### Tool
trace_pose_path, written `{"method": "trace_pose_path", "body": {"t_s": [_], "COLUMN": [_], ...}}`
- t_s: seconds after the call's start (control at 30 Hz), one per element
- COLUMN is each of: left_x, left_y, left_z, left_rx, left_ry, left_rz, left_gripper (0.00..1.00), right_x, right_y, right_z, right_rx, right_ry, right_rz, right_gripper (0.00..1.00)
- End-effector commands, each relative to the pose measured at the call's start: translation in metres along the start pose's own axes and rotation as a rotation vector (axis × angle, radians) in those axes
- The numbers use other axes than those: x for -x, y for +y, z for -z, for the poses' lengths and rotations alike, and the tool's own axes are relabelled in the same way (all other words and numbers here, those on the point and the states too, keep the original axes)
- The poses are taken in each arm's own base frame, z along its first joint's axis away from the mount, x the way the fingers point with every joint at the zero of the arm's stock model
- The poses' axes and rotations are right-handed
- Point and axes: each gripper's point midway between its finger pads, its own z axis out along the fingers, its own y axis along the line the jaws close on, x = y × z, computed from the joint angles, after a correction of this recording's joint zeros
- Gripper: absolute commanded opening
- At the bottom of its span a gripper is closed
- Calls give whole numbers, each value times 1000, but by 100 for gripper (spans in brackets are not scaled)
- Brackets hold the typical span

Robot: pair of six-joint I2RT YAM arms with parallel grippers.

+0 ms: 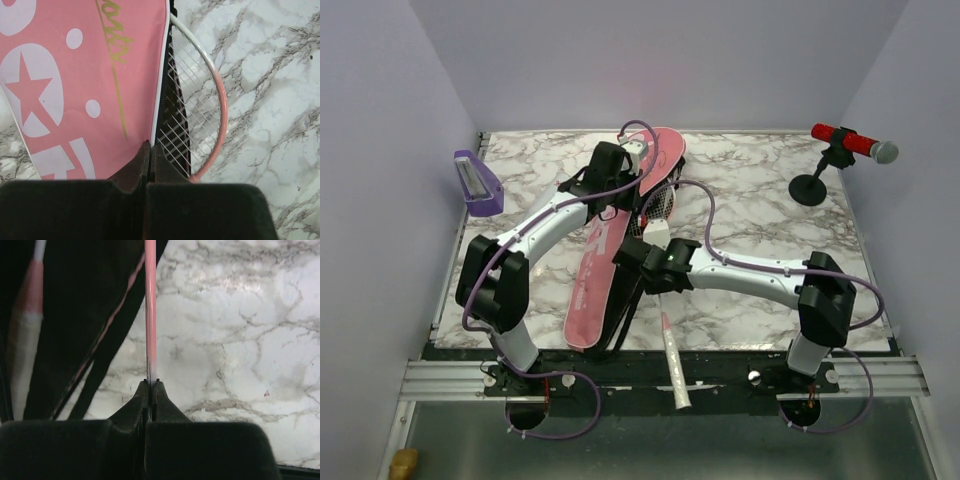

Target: Pack up the badminton gear

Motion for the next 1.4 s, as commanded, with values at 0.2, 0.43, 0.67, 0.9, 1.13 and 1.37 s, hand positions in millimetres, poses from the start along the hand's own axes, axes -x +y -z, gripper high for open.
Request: {"method": "trace_pose_path", "body": {"t_s": [0.2,0.43,0.67,0.9,1.13,1.37], "left_x": [15,16,16,13,16,18], "left_y": [-40,-52,-61,-67,-72,-80], "left_z": [26,30,35,37,41,50], "left_rx": [-161,-215,-258,-295,-317,-352], "left_ry": [-56,-52,-48,-47,-47,-56], "left_rz": [28,29,20,14,11,16], "left_gripper": [0,0,0,0,0,0], "right_x": [83,100,109,102,109,132], "right_y": [40,45,50,43,39,26], "right_z": [-24,-42,-49,-48,-54,-51], "right_rx": [65,71,145,203,179,76], "right_ry": [-169,-188,-210,-277,-315,-388], "right_rz": [-134,-184,-179,-126,-205,-329], "right_gripper": [0,0,0,0,0,0]}}
